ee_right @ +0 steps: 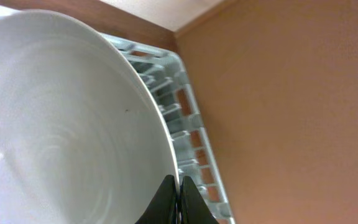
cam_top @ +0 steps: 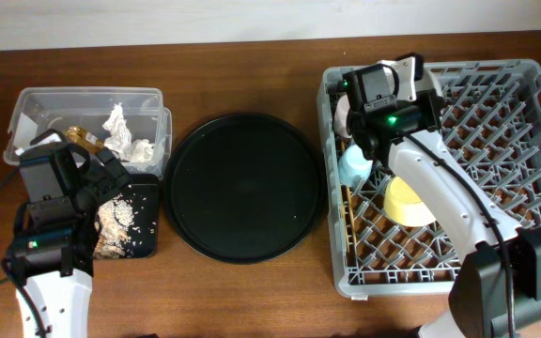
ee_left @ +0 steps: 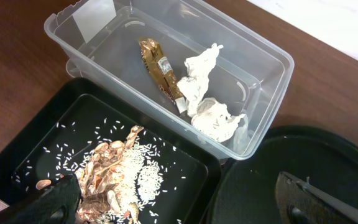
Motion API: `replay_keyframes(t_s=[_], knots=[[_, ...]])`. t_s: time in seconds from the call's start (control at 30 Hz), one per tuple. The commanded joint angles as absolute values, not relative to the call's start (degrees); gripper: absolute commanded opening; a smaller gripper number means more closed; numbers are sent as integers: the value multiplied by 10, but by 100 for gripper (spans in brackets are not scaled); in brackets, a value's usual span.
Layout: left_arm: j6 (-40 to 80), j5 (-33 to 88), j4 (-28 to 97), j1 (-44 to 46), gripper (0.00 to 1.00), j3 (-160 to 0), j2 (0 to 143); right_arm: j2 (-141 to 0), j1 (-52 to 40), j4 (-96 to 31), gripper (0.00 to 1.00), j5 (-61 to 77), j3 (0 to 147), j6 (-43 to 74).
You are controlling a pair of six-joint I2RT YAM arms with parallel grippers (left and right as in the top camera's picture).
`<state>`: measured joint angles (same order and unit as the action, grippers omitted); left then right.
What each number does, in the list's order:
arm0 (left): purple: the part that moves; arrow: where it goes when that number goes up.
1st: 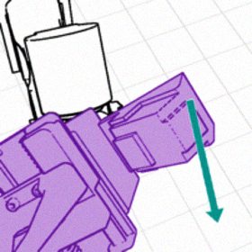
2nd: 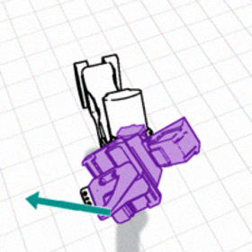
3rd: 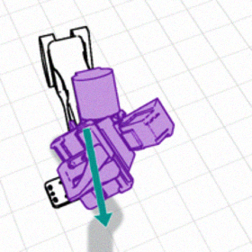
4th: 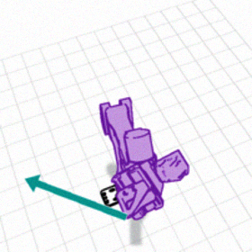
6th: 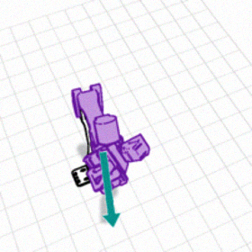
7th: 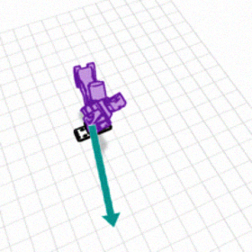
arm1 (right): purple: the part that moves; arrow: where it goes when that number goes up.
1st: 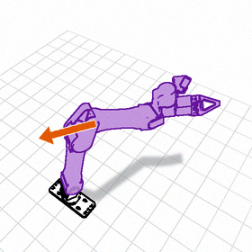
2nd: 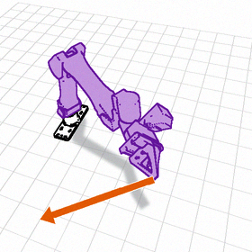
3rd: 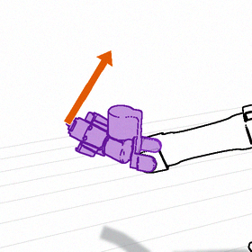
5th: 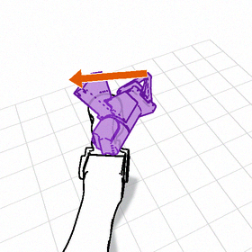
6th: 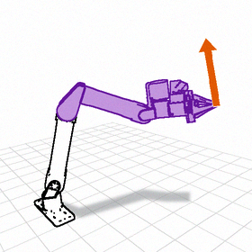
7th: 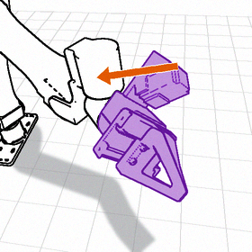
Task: Sort waste into correct bins and load items into the dishwasher rack
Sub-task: 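Stand the white plate upright in the rack slots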
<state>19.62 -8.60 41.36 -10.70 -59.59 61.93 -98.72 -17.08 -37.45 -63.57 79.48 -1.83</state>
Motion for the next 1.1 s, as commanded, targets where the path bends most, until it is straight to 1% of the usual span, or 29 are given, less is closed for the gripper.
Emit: replay_keyframes(t_s=[0.0, 0.03, 0.07, 0.13, 0.17, 0.2, 0.23, 0.27, 0.3, 0.33, 0.4, 0.47, 0.53, 0.9, 1.07], knots=[[203, -88, 413, -109, 99, -602, 618, -973, -176, -368, 5, -540, 795, -17], [203, -88, 413, -109, 99, -602, 618, -973, -176, -364, 11, -522, 795, -17], [203, -88, 413, -109, 99, -602, 618, -973, -176, -363, 40, -521, 795, -17], [203, -88, 413, -109, 99, -602, 618, -973, -176, -361, 52, -529, 795, -17], [203, -88, 413, -109, 99, -602, 618, -972, -176, -355, 61, -548, 795, -17], [203, -88, 413, -109, 99, -602, 618, -967, -176, -346, 75, -573, 800, -17], [203, -88, 413, -109, 99, -602, 618, -961, -178, -348, 88, -563, 810, -17], [203, -88, 413, -109, 99, -602, 618, -954, -181, -359, 93, -538, 816, -22], [203, -88, 413, -109, 99, -602, 618, -941, -186, -384, 99, -475, 825, -30], [203, -88, 413, -109, 99, -602, 618, -920, -196, -413, 98, -378, 833, -30], [203, -88, 413, -109, 99, -602, 618, -877, -216, -427, 98, -218, 834, -13], [203, -88, 413, -109, 99, -602, 618, -846, -237, -427, 98, -112, 834, -6], [203, -88, 413, -109, 99, -602, 618, -826, -260, -442, 98, -58, 834, -6], [203, -88, 413, -109, 99, -602, 618, -843, -269, -442, 98, -51, 830, -6], [203, -88, 413, -109, 99, -602, 618, -774, -261, -461, 98, -53, 823, -6]])
